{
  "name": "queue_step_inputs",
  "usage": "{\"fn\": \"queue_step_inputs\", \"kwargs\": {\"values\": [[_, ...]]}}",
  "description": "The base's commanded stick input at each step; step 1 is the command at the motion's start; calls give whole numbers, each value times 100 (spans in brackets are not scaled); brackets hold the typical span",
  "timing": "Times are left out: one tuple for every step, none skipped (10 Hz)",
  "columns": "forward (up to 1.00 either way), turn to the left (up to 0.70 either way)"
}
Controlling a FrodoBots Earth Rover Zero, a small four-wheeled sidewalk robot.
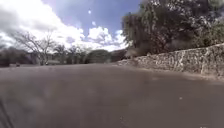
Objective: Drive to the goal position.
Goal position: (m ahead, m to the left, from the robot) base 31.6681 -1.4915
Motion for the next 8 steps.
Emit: {"fn": "queue_step_inputs", "kwargs": {"values": [[70, 0], [70, 0], [70, 0], [70, 0], [70, 0], [70, 0], [70, 0], [70, 0]]}}
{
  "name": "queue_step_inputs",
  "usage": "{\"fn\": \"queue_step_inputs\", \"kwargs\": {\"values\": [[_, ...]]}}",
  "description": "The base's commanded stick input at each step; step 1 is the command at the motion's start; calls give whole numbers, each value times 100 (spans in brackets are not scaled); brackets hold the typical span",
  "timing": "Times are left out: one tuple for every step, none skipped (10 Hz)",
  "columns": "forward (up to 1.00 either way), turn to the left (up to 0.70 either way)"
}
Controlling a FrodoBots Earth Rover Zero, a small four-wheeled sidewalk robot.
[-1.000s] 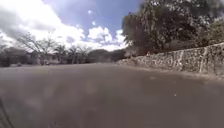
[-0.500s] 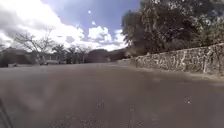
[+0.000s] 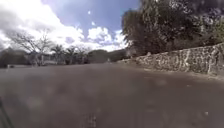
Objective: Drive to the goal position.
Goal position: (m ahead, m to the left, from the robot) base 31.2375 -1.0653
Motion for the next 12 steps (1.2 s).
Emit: {"fn": "queue_step_inputs", "kwargs": {"values": [[70, 0], [70, 0], [70, 0], [70, 0], [70, 0], [70, 0], [70, 0], [70, 0], [70, 0], [70, 0], [70, 0], [70, 0]]}}
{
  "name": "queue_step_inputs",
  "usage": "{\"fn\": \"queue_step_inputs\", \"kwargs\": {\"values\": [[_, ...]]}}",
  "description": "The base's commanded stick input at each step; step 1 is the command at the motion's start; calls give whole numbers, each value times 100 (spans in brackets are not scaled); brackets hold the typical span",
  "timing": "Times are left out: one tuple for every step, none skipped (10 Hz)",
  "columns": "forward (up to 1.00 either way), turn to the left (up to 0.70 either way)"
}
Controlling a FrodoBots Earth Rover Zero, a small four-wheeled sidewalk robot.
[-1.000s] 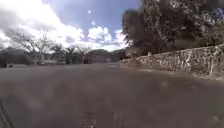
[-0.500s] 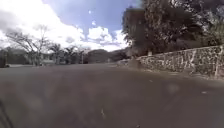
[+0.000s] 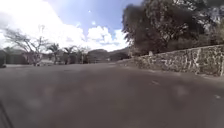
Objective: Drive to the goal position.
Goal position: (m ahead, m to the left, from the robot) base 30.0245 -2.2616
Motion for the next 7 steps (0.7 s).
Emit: {"fn": "queue_step_inputs", "kwargs": {"values": [[70, 0], [70, 0], [70, 0], [70, 0], [70, 0], [70, 0], [70, 0]]}}
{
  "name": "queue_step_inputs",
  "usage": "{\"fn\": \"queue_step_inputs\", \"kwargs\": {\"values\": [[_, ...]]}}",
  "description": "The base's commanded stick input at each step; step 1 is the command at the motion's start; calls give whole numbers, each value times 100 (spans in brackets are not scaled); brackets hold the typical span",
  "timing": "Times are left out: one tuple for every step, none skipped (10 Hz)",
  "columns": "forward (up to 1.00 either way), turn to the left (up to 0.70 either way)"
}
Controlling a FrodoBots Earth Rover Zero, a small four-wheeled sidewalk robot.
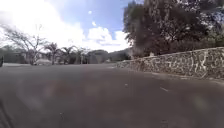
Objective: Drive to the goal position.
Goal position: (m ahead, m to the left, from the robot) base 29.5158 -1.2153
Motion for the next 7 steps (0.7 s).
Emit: {"fn": "queue_step_inputs", "kwargs": {"values": [[70, 0], [70, 0], [70, 1], [70, 2], [70, 2], [70, 2], [70, 2]]}}
